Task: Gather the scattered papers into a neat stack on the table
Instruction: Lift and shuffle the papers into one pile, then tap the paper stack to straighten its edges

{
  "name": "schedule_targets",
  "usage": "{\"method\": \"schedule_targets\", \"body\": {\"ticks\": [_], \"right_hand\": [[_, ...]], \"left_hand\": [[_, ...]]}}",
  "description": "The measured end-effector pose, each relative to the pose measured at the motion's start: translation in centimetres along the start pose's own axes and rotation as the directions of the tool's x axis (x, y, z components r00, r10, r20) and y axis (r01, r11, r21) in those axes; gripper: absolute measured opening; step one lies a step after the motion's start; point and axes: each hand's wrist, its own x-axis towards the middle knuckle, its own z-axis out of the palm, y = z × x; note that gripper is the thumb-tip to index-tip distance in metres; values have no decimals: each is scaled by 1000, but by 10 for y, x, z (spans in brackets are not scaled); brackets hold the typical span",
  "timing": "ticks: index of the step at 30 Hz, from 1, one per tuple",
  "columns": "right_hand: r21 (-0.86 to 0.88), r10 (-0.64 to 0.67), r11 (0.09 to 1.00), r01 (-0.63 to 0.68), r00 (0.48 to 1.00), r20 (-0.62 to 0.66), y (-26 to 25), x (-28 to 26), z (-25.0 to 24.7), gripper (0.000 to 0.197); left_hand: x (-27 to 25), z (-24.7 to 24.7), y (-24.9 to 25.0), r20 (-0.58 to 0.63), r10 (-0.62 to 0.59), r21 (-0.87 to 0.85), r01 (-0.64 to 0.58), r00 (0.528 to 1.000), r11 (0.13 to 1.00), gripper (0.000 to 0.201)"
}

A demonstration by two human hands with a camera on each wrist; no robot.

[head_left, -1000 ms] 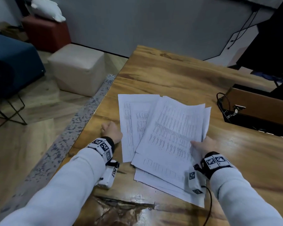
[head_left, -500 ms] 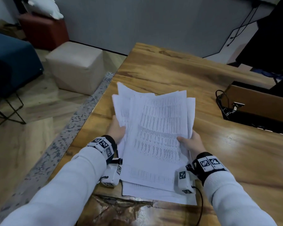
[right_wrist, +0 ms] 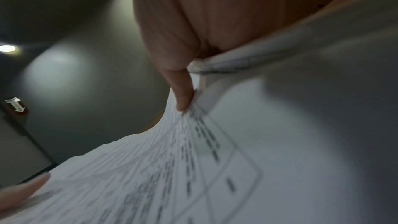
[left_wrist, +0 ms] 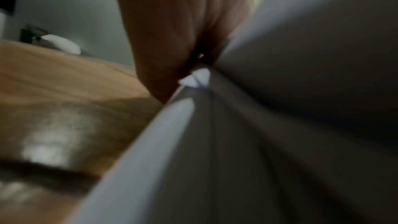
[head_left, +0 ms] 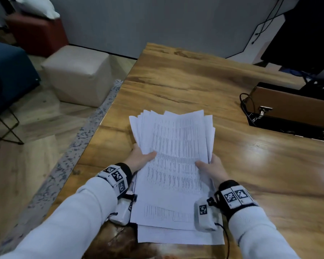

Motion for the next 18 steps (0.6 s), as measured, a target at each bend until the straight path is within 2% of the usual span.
{"method": "schedule_targets", "body": {"ticks": [3,5,7,9,10,13,15,17,18], "right_hand": [[41,-27,999,27,1000,-12,1,-3,-3,25],[-31,-88,996,88,996,-15,2,-3,-3,26],[-164,-123,979,123,992,10,4,-2,-3,45],[-222,-95,970,97,995,20,8,1,-6,63],[-231,-71,971,66,997,-14,11,3,-10,68],[-343,19,933,-110,966,-258,15,4,-27,76],[-469,78,848,-245,934,-347,15,1,-29,69],[-506,107,819,-273,937,-333,9,-1,-21,52],[-520,104,815,-256,947,-303,6,1,-16,43]], "left_hand": [[-7,-7,0,64,0,-33,2,998,999,72],[-16,-4,6,113,41,-50,-36,993,998,70],[-23,7,14,187,109,-44,-103,976,994,70],[-25,13,20,246,135,-64,-123,960,990,69],[-27,12,22,246,130,-78,-114,960,990,68],[-25,-2,16,165,90,-83,-77,982,994,62],[-26,-4,10,141,52,34,-57,989,998,63],[-29,5,13,151,64,150,-87,986,985,70],[-31,10,17,152,62,153,-85,986,984,74]]}}
